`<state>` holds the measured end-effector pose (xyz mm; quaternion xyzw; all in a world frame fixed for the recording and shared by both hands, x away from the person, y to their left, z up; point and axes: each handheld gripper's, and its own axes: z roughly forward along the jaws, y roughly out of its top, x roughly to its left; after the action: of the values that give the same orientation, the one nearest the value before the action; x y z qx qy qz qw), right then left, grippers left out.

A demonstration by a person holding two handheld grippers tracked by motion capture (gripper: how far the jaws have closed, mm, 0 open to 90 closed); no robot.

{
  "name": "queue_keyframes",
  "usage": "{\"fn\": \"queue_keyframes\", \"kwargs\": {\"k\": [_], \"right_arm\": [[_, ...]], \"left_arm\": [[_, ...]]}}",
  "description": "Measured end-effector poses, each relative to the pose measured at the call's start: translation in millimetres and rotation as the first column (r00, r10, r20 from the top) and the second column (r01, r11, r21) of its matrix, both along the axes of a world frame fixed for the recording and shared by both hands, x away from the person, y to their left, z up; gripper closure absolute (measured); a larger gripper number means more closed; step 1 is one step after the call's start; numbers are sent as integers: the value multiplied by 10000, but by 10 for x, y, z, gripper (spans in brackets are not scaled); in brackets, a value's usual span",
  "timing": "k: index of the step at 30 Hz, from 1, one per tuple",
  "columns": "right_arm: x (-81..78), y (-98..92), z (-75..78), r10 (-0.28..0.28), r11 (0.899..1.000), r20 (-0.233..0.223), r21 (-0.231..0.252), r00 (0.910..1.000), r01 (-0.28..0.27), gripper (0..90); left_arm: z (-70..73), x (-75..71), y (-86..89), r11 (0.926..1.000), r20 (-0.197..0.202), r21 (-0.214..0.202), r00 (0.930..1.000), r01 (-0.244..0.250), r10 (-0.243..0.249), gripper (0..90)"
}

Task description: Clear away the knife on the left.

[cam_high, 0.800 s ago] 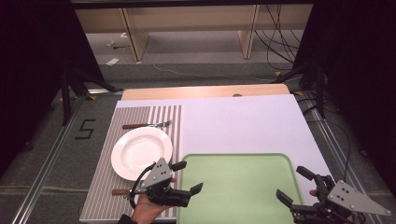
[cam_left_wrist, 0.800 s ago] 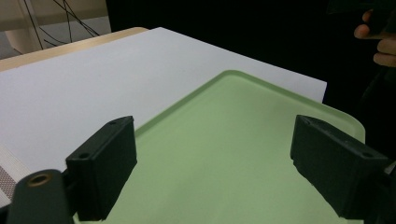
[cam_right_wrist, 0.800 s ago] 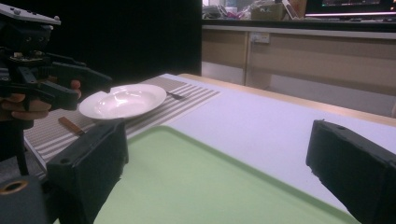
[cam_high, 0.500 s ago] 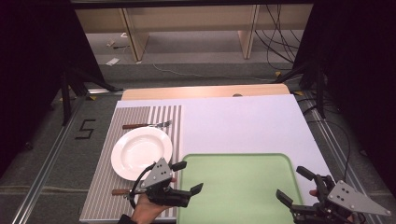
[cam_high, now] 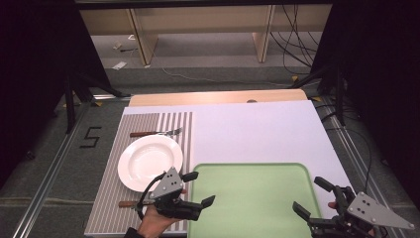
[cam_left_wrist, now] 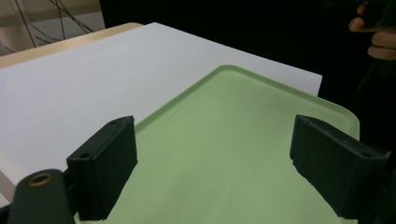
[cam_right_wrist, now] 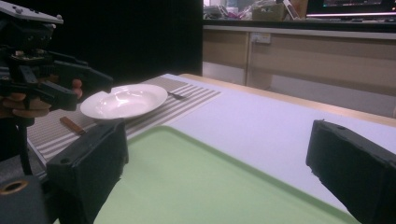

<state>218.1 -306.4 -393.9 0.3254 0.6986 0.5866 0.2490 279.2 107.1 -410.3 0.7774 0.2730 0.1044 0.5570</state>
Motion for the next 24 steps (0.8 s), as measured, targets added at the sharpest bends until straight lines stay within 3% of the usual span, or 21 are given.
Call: {"fn": "queue_keyframes", "kwargs": {"k": [10,13,19,24], "right_arm": [[1,3,-2,5,10000,-26,-17,10000,-5,65],[1,2,-2,9,10000,-34,-13,10000,-9,66],[0,3,-2,8,10000,-20,0,10000,-8,65],[0,3,-2,5,10000,-16,-1,10000,-5,66]], "left_arm": [[74,10,33,9965,-67,824,9999,137,-132,154],[54,16,16,9920,-140,1247,9997,217,-201,154],[67,-3,11,9807,269,1894,9981,489,-549,157],[75,30,67,9739,86,2227,9989,439,-470,157]]}}
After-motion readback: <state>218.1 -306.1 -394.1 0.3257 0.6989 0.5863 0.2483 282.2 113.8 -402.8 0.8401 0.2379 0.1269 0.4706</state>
